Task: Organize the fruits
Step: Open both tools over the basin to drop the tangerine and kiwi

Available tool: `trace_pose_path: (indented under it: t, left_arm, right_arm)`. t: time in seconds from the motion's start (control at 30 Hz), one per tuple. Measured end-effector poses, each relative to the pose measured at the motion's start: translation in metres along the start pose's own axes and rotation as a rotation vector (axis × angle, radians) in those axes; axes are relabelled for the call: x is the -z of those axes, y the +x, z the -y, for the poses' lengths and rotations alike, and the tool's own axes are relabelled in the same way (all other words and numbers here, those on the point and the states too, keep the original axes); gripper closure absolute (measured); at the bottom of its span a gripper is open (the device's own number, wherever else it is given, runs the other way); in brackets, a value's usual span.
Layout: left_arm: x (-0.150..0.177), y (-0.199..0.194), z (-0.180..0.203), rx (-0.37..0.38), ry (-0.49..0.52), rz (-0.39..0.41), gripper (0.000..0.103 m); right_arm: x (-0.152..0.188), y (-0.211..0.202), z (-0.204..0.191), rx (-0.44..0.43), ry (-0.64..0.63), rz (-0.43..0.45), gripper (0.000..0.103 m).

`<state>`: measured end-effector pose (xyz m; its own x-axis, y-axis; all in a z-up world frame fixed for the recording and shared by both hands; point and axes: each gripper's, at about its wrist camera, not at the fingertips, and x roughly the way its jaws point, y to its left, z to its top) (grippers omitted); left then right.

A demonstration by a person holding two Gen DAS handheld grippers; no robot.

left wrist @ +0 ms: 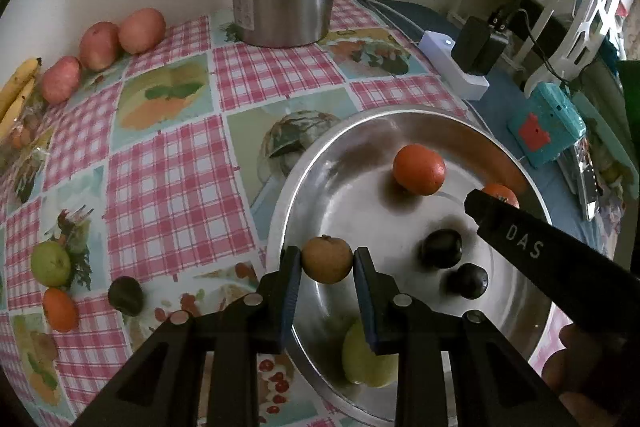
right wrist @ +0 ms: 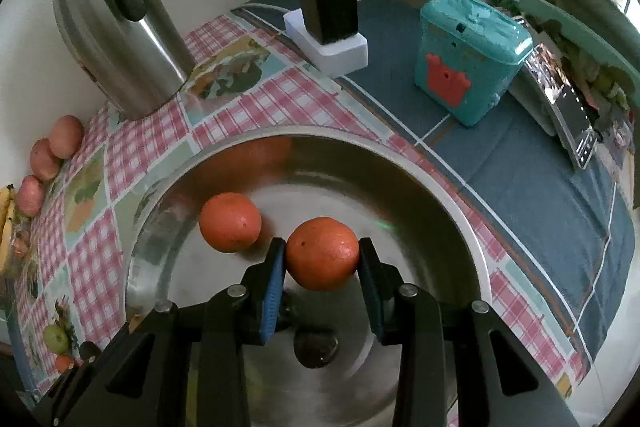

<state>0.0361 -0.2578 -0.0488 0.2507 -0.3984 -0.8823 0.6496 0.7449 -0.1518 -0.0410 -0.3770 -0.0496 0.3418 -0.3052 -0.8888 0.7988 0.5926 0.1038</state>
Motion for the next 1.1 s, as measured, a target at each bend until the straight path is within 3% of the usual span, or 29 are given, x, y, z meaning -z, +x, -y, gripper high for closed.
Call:
trace_pose_path:
  t: [0.23, 0.33, 0.57, 0.63, 0.9, 1.1]
  left_arm:
    - [-0.001, -0.008, 0.0, 0.012, -0.004, 0.009, 0.07]
    - [-0.001, -0.013, 0.0, 0.022, -0.005, 0.011, 0.059]
    - [-0.004, -0.036, -0.007, 0.025, -0.027, 0.043, 0.051]
    - [-0.005, -0.043, -0.014, 0.009, -0.047, 0.05, 0.045]
    - [0.001, -0.057, -0.067, -0.106, -0.189, 0.04, 0.04]
    - [0.014, -0.061, -0.102, -0.148, -0.292, 0.005, 0.039]
  right_arm:
    - [-0.001, -0.001, 0.001, 0.023, -0.005, 0.008, 0.064]
    - [-0.001, -0.004, 0.0, 0.031, -0.009, 0.02, 0.053]
    - [-0.005, -0.021, -0.002, 0.029, -0.024, 0.056, 0.052]
    - [-0.005, -0.027, -0.006, 0.024, -0.039, 0.066, 0.052]
    - [0.004, -0.039, -0.024, -0.029, -0.107, 0.036, 0.052]
    - [0.018, -0.041, -0.041, -0.066, -0.158, -0.004, 0.052]
